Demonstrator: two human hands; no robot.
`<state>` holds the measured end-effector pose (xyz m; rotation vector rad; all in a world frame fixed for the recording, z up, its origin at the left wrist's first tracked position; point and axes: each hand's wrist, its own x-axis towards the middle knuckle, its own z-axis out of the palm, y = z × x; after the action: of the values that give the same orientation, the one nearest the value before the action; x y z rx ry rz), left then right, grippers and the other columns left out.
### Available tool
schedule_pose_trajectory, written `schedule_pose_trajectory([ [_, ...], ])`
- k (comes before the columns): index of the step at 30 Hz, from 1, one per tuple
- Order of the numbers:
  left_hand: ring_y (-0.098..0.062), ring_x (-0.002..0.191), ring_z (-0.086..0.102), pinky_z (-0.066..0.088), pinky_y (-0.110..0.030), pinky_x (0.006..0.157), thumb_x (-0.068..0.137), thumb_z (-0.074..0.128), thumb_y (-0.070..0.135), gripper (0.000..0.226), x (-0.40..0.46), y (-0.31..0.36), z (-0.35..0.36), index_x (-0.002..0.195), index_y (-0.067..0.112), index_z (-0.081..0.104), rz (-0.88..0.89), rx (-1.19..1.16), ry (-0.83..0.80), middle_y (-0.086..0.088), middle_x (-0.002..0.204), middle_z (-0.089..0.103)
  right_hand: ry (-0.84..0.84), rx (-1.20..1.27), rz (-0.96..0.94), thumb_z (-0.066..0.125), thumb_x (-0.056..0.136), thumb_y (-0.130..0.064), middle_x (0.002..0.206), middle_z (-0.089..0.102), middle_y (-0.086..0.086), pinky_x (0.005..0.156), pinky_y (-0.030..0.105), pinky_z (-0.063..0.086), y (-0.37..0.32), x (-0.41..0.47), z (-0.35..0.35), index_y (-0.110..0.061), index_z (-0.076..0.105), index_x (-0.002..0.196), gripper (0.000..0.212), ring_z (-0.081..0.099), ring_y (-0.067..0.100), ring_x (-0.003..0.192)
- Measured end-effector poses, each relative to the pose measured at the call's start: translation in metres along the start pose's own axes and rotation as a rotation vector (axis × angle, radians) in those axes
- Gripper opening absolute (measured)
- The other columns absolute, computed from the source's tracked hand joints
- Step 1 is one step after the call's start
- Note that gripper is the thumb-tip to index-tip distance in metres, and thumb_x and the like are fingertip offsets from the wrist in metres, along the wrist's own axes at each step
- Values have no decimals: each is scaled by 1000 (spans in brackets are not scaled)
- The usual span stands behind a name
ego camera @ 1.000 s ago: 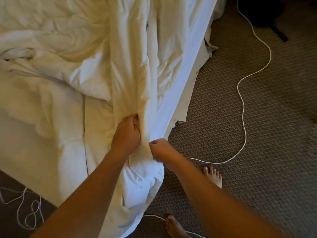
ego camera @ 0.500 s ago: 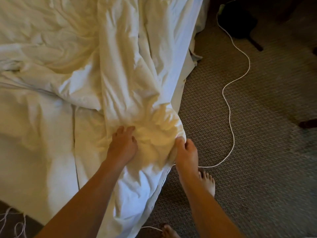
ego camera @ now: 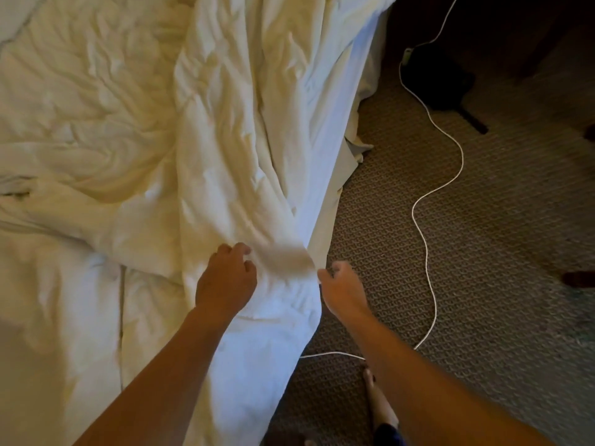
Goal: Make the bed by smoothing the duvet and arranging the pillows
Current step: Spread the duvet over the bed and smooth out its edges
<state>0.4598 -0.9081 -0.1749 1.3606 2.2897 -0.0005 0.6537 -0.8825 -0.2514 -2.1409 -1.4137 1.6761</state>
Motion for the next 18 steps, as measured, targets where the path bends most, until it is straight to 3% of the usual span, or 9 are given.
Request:
schedule_pose_trajectory([
  [5, -22, 126, 47, 44, -33, 88, 98, 44, 14, 42, 46, 15, -15, 139, 22, 49, 131, -26, 3, -3, 137, 48, -16, 238, -107, 45, 103, -32, 131, 59, 0, 85, 26, 38, -74, 32, -18, -16, 50, 139, 40, 55, 19, 118],
  [8, -22, 130, 45, 44, -34, 96, 96, 45, 10, 46, 71, 17, -16, 141, 21, 47, 173, -53, -3, -2, 143, 44, -3, 353, -100, 44, 98, -34, 113, 64, -2, 88, 36, 47, -102, 56, -12, -20, 61, 120, 31, 61, 21, 109],
  [10, -24, 128, 47, 42, -33, 99, 96, 44, 9, 46, 87, 15, -15, 141, 19, 46, 178, -76, -31, -5, 142, 45, -11, 437, -57, 43, 88, -40, 96, 69, 6, 80, 45, 52, -105, 82, 1, -17, 65, 98, 33, 67, 32, 99],
  [14, -26, 118, 55, 39, -27, 97, 96, 41, 6, 40, 110, 3, -13, 134, 12, 49, 205, -112, -80, -10, 129, 56, -90, 382, 82, 57, 90, -49, 114, 64, 7, 92, 43, 53, -138, 79, 8, -9, 57, 122, 51, 63, 32, 108],
  [16, -27, 114, 56, 40, -27, 94, 95, 41, 6, 36, 120, -2, -17, 129, 11, 52, 202, -131, -76, -11, 124, 58, -98, 329, 103, 61, 92, -44, 109, 58, 8, 91, 38, 52, -146, 82, 12, -10, 55, 115, 41, 60, 31, 108],
  [18, -27, 112, 56, 40, -27, 90, 95, 42, 5, 37, 129, -2, -23, 130, 11, 52, 197, -129, -65, -11, 123, 57, 24, 372, 75, 57, 95, -39, 98, 61, 8, 82, 37, 52, -150, 86, 9, -9, 56, 102, 31, 61, 30, 96],
])
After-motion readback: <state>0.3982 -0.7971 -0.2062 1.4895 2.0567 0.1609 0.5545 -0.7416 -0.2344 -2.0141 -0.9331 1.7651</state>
